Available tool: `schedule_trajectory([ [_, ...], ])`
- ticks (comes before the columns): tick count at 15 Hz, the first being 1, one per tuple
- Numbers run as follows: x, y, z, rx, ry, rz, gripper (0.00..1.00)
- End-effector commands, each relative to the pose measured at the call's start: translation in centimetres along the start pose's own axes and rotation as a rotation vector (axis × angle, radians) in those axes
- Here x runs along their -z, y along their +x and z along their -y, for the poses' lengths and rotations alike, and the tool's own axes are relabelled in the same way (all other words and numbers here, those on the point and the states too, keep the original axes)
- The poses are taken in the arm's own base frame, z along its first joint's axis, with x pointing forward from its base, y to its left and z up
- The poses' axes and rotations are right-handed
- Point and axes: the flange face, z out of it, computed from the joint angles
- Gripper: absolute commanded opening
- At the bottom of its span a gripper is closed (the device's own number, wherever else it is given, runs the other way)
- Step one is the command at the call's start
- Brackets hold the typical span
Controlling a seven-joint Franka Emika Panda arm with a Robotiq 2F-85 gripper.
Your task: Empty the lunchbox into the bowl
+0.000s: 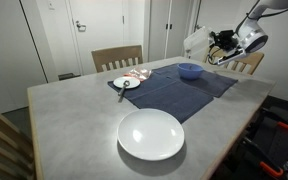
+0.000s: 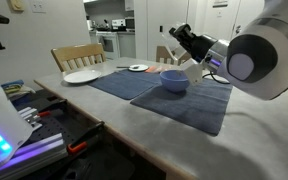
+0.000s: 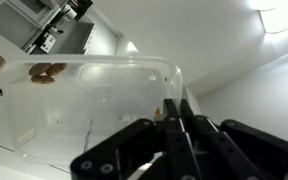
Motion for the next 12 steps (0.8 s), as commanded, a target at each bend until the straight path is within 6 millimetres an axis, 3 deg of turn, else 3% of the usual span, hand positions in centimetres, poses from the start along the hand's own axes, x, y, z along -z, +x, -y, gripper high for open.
schedule_trajectory([
  [1,0.5,-0.1,-0.2,0.023,0.037,-0.027,0.02],
  [12,1.6,-1.6,0.2,0.084,0.091,-0.183,0.02],
])
